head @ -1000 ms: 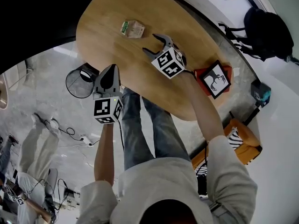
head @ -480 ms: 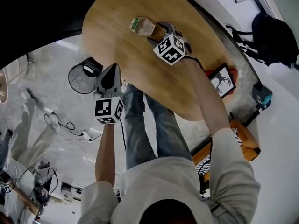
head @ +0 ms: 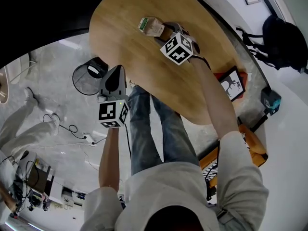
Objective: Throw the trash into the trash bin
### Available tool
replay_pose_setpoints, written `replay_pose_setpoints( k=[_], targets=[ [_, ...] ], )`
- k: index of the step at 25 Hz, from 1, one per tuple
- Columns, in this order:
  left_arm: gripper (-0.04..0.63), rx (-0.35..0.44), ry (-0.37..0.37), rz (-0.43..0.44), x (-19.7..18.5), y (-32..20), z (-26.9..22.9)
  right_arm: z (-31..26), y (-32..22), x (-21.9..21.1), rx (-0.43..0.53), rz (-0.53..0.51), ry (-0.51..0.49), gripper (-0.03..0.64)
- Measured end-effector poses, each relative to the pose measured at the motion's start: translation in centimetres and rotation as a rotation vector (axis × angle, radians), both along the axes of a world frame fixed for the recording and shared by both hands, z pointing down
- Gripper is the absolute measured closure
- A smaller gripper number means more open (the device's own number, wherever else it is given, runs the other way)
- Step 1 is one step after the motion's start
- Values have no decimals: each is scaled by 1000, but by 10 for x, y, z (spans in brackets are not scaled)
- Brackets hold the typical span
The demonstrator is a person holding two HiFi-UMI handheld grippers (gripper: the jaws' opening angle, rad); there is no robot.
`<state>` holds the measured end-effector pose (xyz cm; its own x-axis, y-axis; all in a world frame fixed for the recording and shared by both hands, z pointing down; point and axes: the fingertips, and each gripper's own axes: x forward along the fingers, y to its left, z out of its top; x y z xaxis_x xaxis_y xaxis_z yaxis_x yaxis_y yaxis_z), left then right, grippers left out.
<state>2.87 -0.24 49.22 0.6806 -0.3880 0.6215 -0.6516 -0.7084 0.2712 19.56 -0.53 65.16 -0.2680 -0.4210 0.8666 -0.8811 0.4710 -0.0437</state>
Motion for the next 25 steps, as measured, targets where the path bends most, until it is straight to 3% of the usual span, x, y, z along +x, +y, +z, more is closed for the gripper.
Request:
replay_pose_setpoints(
  k=[6,18,25],
  targets=[
    [577,6,5,-2,-5,1,-3,-7,7,-6,3,90,-62,314],
    [577,28,21,-6,-7,5,-10,-56,40,10,136,616,-349,316],
    [577,55,42,-30,-18,11,-19,-73,70,8,170,663,-347,316]
  ],
)
